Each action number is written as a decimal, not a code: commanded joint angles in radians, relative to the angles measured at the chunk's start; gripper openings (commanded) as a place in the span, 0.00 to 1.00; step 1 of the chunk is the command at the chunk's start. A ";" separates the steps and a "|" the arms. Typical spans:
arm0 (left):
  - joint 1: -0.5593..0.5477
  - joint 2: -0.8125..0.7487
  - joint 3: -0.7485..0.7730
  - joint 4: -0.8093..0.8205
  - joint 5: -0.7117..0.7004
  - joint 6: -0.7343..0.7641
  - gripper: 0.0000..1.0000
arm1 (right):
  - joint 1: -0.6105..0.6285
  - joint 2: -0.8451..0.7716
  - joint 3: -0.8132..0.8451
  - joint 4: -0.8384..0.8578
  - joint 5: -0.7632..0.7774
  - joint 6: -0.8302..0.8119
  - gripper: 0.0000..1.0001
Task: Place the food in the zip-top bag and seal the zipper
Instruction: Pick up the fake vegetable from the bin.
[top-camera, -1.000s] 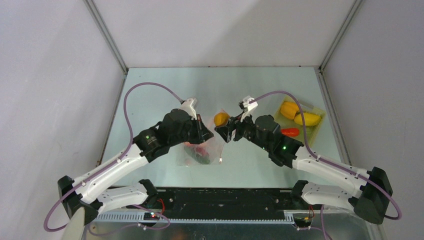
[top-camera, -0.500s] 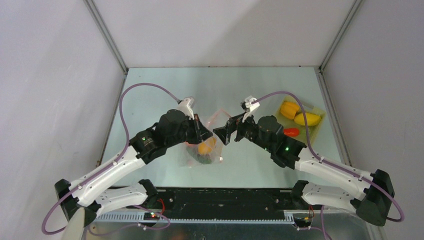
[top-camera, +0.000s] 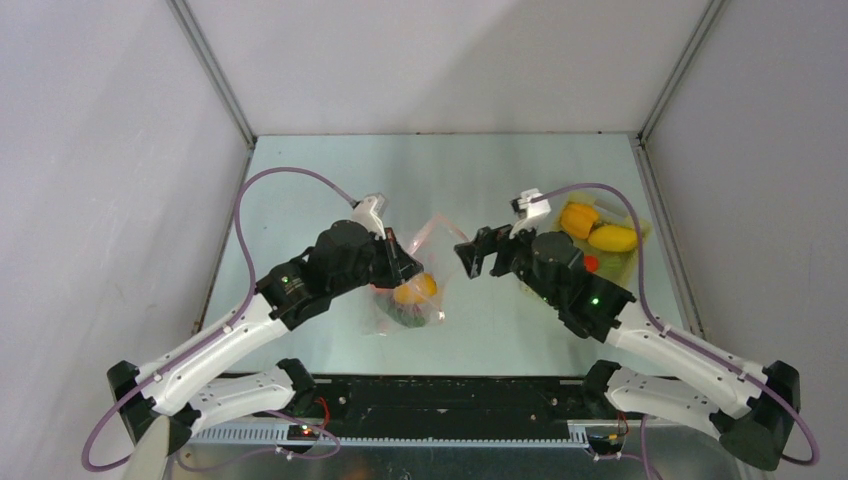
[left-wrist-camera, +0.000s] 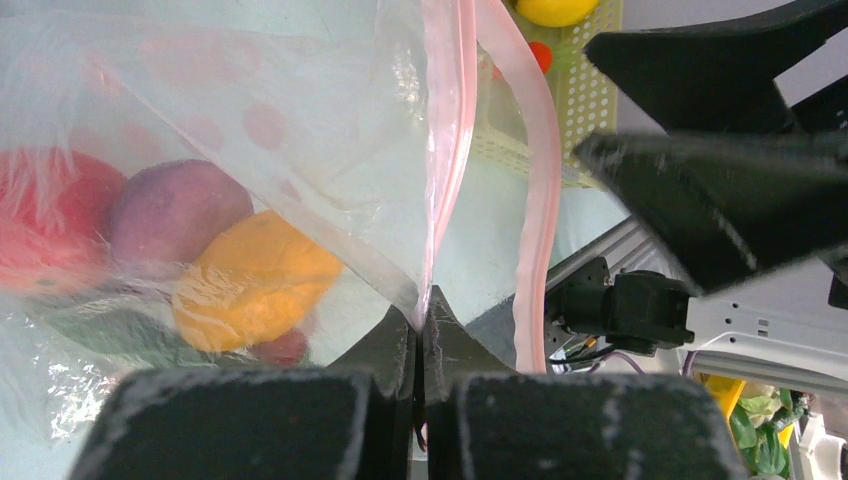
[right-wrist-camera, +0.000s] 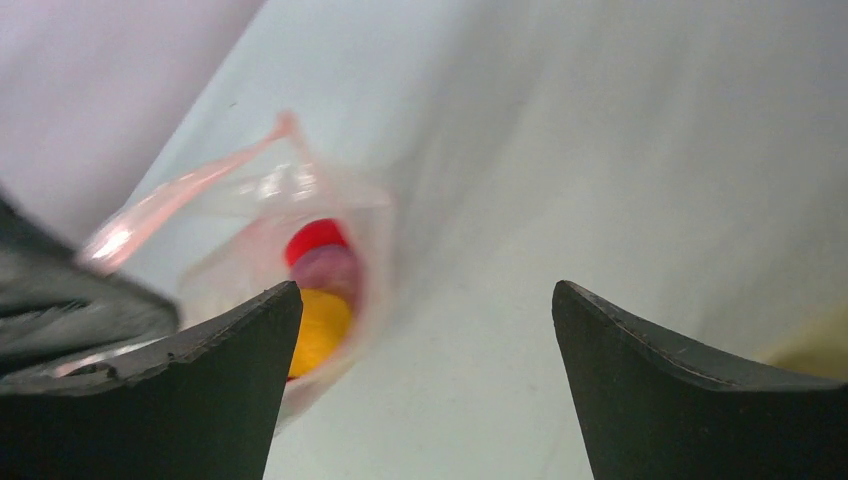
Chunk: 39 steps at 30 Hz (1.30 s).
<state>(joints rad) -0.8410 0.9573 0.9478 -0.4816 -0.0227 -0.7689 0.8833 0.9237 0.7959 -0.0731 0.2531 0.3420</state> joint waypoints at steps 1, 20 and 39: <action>0.006 -0.025 -0.006 0.017 -0.017 -0.009 0.00 | -0.139 -0.091 0.043 -0.216 0.124 0.118 1.00; 0.006 -0.022 -0.012 0.001 -0.044 -0.006 0.00 | -0.755 -0.027 -0.058 -0.542 0.131 0.404 0.99; 0.007 -0.033 -0.014 -0.026 -0.080 0.003 0.00 | -0.823 0.414 -0.083 -0.254 0.138 0.525 0.82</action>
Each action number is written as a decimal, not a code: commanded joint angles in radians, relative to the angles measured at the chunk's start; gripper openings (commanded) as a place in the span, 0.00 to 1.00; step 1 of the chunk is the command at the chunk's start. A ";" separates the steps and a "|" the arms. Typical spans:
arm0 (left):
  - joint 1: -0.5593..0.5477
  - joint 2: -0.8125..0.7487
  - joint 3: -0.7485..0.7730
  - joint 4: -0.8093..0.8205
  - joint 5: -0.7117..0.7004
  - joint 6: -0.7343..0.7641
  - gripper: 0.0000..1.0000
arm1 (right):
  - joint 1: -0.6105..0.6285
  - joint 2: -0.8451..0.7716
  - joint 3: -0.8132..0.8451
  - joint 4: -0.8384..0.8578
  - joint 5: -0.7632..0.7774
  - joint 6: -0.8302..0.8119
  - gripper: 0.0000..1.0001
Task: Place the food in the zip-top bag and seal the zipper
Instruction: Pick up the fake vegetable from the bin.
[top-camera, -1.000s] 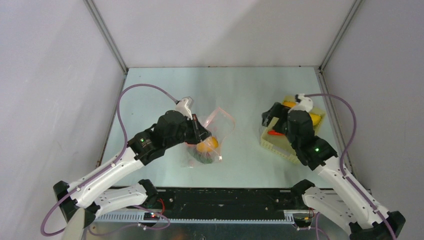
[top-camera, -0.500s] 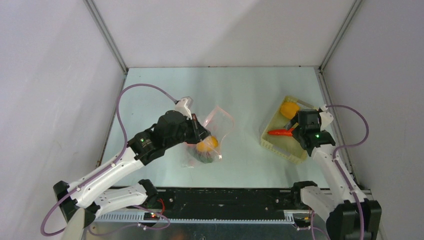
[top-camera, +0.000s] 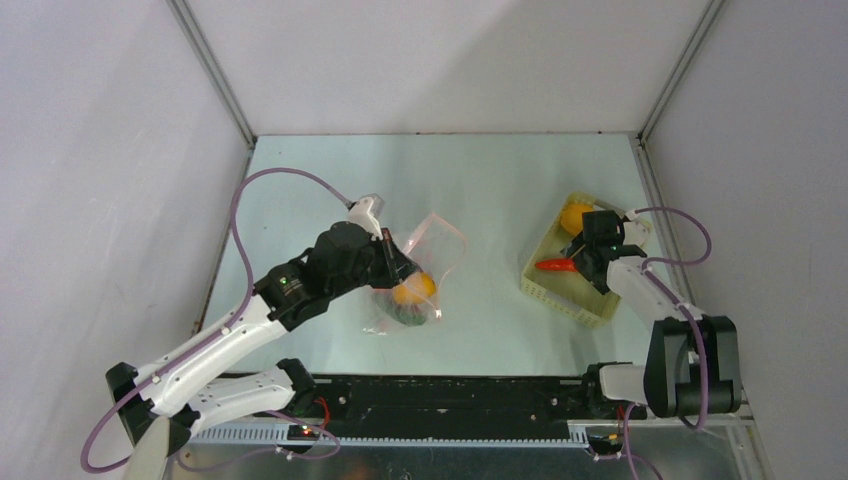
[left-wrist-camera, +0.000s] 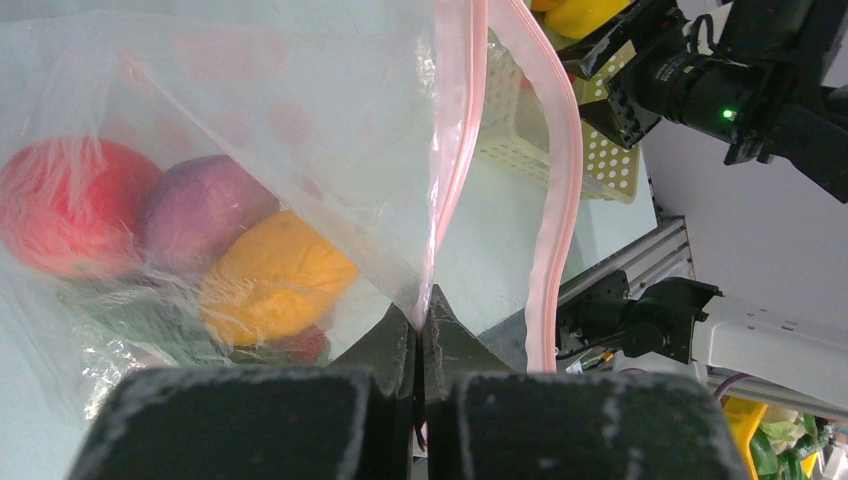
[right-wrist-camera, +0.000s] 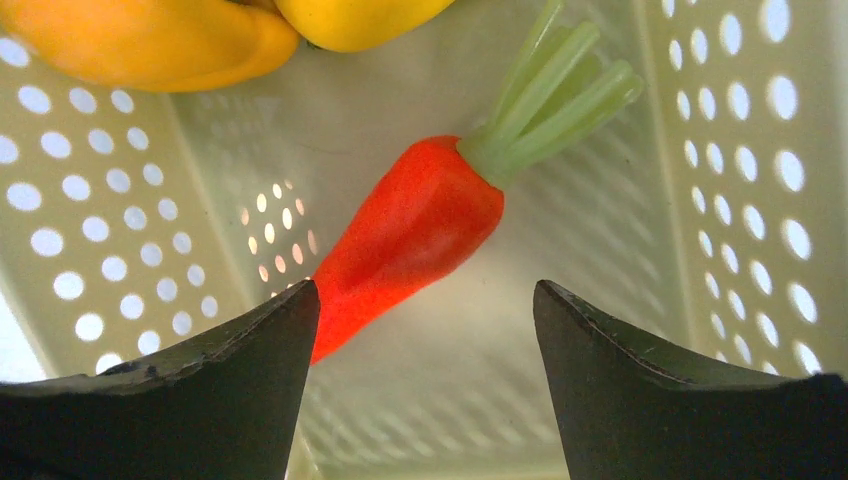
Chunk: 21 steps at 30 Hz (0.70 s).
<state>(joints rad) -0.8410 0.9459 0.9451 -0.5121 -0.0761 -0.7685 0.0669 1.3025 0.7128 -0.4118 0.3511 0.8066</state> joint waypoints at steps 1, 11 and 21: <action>0.007 -0.022 -0.012 0.005 -0.027 0.003 0.00 | -0.008 0.050 0.001 0.089 0.043 0.065 0.80; 0.007 -0.029 -0.013 0.004 -0.027 0.002 0.00 | -0.019 0.139 0.001 0.122 0.035 0.106 0.68; 0.007 -0.047 -0.023 0.003 -0.040 -0.005 0.00 | -0.027 0.112 -0.006 0.130 0.021 0.118 0.23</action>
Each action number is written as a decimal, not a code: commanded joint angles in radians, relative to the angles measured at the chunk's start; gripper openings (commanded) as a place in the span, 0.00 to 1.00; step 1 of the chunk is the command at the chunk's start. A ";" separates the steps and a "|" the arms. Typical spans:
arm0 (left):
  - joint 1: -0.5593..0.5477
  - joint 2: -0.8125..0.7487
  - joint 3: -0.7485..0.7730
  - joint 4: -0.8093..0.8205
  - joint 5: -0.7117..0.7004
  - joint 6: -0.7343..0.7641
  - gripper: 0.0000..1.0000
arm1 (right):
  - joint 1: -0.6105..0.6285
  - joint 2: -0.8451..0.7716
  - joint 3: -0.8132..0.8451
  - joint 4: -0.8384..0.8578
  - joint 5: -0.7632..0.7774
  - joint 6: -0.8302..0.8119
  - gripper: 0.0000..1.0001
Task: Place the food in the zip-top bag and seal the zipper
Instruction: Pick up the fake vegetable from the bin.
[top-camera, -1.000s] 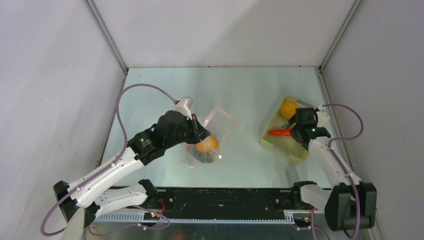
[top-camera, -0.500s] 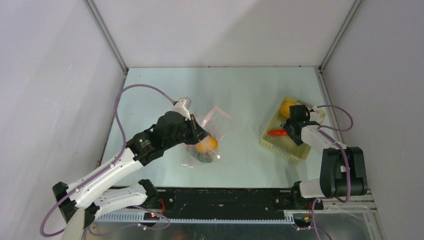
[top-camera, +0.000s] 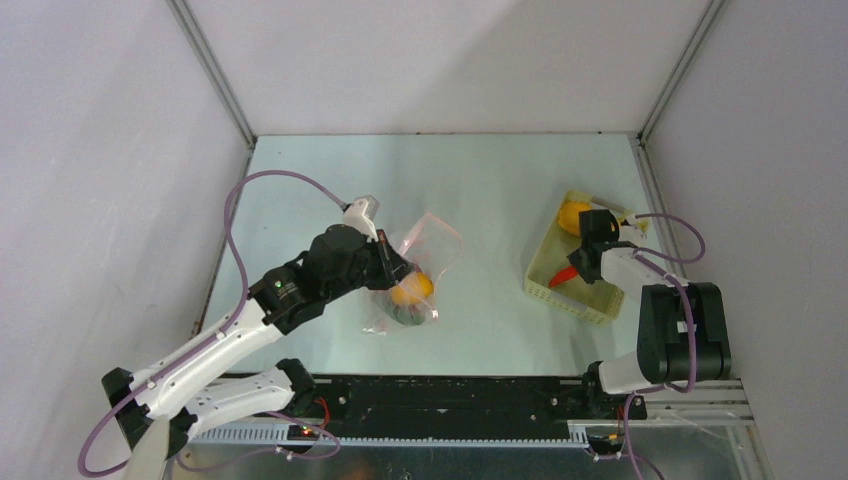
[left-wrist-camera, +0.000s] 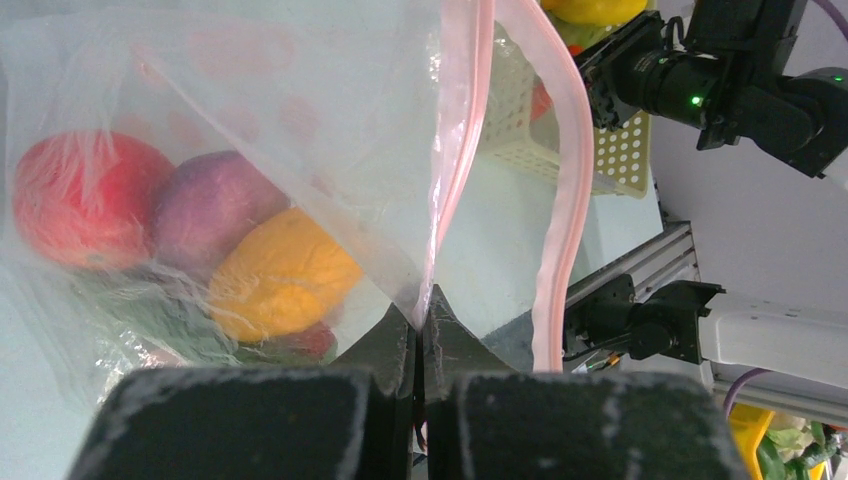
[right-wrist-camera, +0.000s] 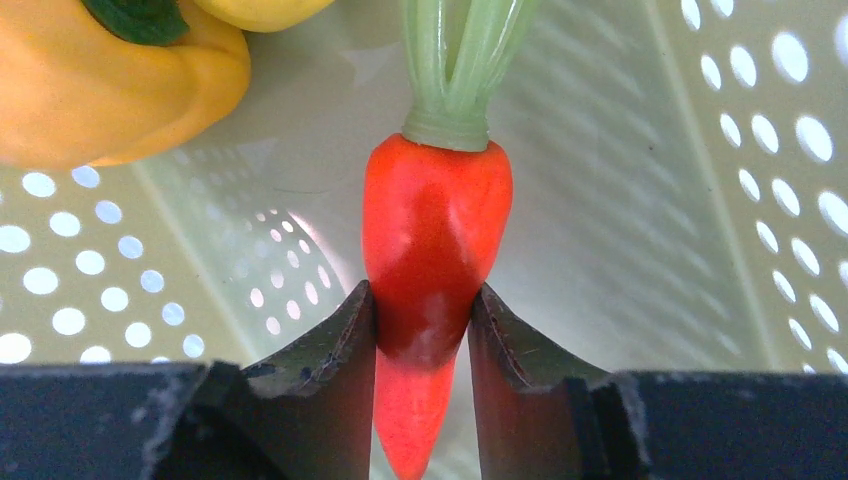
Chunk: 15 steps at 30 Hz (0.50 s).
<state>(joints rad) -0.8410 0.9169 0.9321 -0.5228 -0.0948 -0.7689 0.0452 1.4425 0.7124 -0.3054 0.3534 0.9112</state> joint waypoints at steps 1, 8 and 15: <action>0.007 -0.019 -0.010 0.013 -0.021 -0.004 0.00 | -0.005 -0.046 -0.007 0.023 0.019 0.014 0.21; 0.008 -0.021 -0.006 0.015 -0.018 -0.004 0.00 | -0.005 -0.234 -0.035 0.015 0.060 -0.003 0.12; 0.007 -0.009 -0.005 0.029 -0.004 -0.005 0.00 | -0.003 -0.542 -0.071 0.132 -0.031 -0.184 0.11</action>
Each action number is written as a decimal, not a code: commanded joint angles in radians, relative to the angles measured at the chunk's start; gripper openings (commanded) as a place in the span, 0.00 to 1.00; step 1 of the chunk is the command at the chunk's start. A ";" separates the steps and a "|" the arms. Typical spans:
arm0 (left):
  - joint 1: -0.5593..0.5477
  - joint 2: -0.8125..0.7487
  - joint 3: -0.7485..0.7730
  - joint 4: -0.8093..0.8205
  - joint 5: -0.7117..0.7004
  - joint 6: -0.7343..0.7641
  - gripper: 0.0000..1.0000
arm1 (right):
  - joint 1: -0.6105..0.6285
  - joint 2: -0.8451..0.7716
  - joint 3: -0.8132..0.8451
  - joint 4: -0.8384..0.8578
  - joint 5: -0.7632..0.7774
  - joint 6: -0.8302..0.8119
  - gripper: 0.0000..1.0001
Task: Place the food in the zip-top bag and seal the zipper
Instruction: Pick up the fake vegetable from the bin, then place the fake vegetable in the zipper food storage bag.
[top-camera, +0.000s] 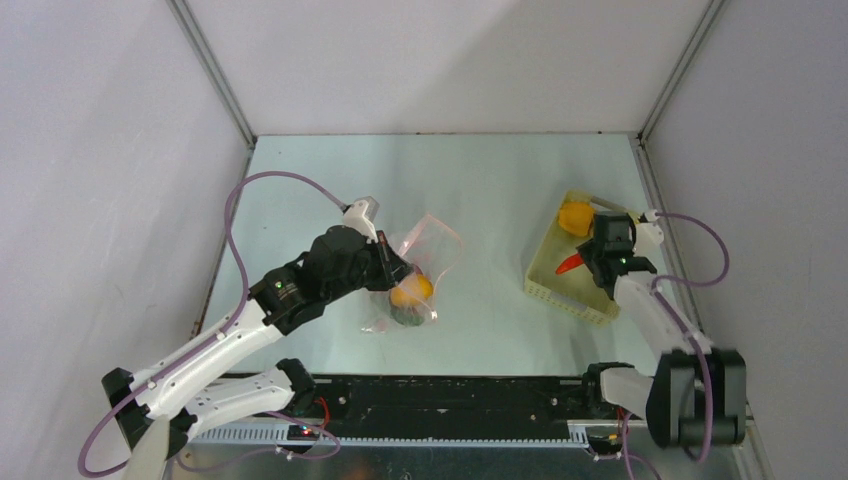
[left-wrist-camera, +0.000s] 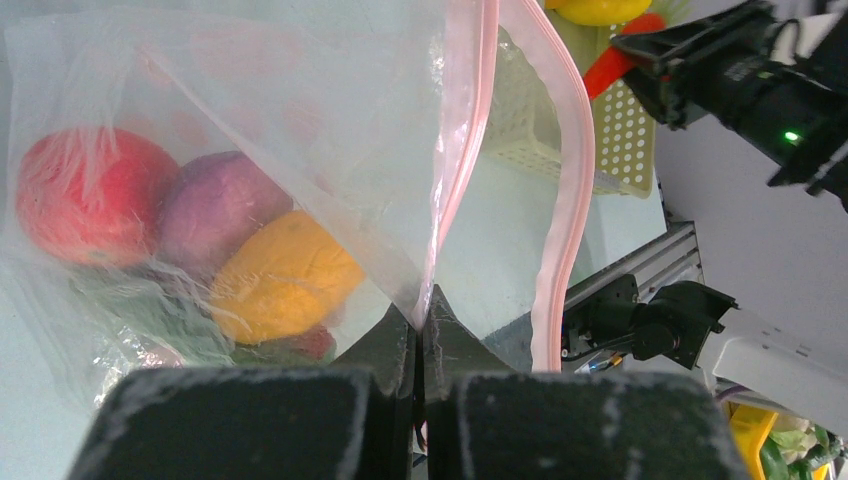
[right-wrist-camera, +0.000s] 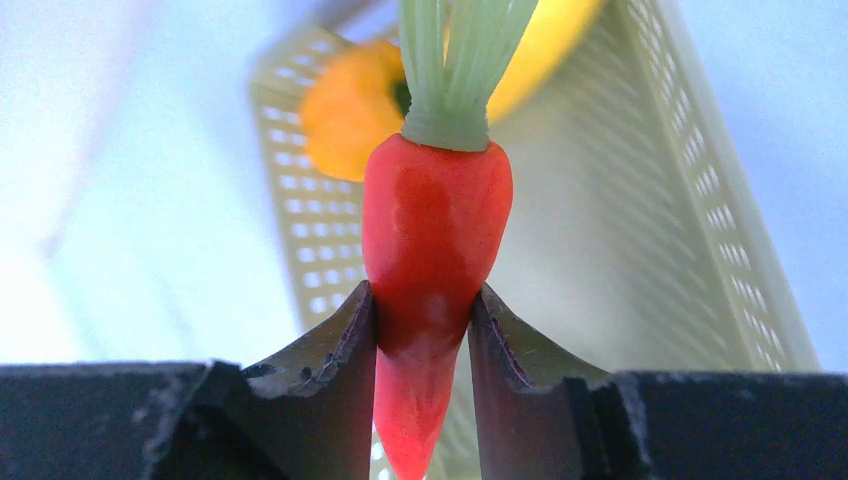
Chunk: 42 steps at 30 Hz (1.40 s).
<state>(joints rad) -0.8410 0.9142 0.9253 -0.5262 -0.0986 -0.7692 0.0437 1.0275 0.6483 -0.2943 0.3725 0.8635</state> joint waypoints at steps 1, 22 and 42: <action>0.007 -0.005 0.006 0.034 0.003 -0.006 0.00 | 0.003 -0.174 -0.007 0.142 -0.084 -0.165 0.11; 0.007 0.009 0.044 0.026 0.016 -0.003 0.00 | 0.950 -0.063 0.034 1.100 -0.118 -0.852 0.10; 0.007 -0.043 0.055 0.022 -0.018 -0.029 0.00 | 1.144 0.173 0.058 1.190 0.142 -0.868 0.19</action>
<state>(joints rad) -0.8410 0.8948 0.9257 -0.5266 -0.0952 -0.7826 1.1599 1.1805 0.6643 0.8371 0.3637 0.0048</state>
